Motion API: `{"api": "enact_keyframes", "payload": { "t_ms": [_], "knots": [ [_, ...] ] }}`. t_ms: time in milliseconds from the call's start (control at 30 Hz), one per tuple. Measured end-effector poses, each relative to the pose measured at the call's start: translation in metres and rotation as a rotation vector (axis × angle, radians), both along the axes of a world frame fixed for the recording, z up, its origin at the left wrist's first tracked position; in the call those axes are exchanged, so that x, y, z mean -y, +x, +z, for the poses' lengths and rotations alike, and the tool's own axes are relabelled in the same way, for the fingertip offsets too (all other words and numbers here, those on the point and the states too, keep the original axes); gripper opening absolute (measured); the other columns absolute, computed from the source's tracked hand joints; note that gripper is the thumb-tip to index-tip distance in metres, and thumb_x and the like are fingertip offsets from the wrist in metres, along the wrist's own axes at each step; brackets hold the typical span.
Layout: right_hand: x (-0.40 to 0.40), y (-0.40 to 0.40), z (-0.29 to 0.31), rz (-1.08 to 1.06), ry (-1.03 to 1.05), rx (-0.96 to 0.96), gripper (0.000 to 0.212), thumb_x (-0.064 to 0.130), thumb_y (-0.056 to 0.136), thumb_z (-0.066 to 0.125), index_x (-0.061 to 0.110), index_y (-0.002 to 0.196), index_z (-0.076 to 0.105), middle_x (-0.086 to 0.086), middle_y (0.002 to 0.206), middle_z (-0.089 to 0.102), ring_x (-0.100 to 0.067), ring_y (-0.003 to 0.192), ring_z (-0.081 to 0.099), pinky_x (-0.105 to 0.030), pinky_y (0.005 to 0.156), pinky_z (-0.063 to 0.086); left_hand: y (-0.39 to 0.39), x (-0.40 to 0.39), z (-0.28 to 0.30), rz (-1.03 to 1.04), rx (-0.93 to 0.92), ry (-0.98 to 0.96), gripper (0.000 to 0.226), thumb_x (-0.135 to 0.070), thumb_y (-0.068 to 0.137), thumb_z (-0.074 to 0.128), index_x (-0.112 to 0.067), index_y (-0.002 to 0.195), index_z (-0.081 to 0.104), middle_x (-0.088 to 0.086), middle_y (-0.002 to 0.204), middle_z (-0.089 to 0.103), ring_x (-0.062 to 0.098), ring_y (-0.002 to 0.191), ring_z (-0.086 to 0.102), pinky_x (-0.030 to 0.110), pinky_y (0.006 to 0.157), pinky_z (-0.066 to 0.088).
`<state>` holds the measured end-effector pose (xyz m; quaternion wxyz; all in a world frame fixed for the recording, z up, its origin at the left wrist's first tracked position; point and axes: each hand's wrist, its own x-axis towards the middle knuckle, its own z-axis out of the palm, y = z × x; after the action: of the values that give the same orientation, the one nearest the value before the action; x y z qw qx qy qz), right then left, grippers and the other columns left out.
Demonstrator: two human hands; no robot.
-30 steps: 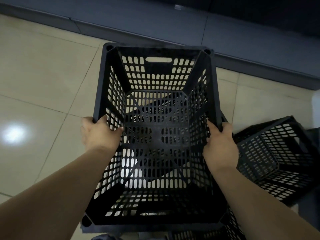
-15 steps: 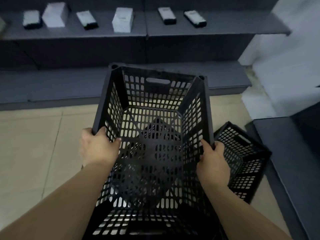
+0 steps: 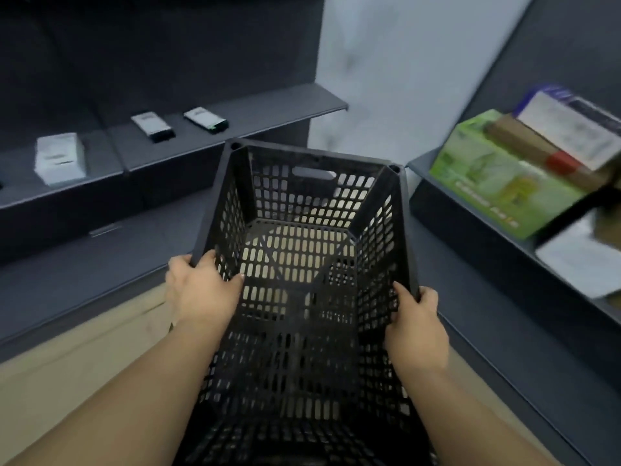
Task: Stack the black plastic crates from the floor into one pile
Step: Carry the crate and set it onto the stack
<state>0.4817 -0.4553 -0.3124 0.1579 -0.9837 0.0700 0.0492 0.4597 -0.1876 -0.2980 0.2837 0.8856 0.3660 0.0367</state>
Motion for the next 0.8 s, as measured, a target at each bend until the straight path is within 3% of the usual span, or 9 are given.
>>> {"api": "enact_keyframes", "payload": {
  "t_ms": [133, 333, 500, 800],
  "knots": [
    [0.048, 0.007, 0.011, -0.114, -0.019, -0.014, 0.060, 0.008, 0.088, 0.048, 0.030, 0.142, 0.036, -0.005, 0.139, 0.026, -0.024, 0.070, 0.053, -0.031, 0.061, 0.044, 0.032, 0.048, 0.005, -0.105, 0.002, 0.001, 0.069, -0.046, 0.082, 0.066, -0.020, 0.141, 0.042, 0.012, 0.136, 0.032, 0.030, 0.126, 0.033, 0.041, 0.107, 0.031],
    [0.119, 0.029, 0.015, -0.217, -0.010, -0.025, 0.061, 0.006, 0.087, 0.045, 0.031, 0.142, 0.036, -0.004, 0.139, 0.026, -0.022, 0.070, 0.051, -0.034, 0.067, 0.050, 0.073, 0.121, 0.002, -0.182, 0.008, -0.041, 0.064, -0.043, 0.082, 0.067, -0.022, 0.138, 0.045, 0.009, 0.137, 0.032, 0.027, 0.126, 0.033, 0.040, 0.105, 0.033],
    [0.172, 0.064, -0.002, -0.213, -0.012, -0.047, 0.060, 0.007, 0.088, 0.046, 0.031, 0.142, 0.036, -0.005, 0.138, 0.027, -0.025, 0.078, 0.057, -0.035, 0.073, 0.051, 0.110, 0.173, -0.021, -0.190, -0.035, -0.053, 0.065, -0.045, 0.082, 0.065, -0.020, 0.139, 0.045, 0.010, 0.134, 0.033, 0.029, 0.125, 0.037, 0.041, 0.107, 0.033],
    [0.232, 0.128, -0.054, -0.125, -0.006, -0.135, 0.062, 0.007, 0.089, 0.047, 0.030, 0.145, 0.032, -0.003, 0.138, 0.024, -0.018, 0.076, 0.052, -0.030, 0.067, 0.049, 0.155, 0.231, -0.073, -0.115, -0.112, -0.031, 0.068, -0.046, 0.081, 0.066, -0.019, 0.140, 0.045, 0.013, 0.135, 0.035, 0.033, 0.125, 0.036, 0.043, 0.108, 0.032]
  ]
}}
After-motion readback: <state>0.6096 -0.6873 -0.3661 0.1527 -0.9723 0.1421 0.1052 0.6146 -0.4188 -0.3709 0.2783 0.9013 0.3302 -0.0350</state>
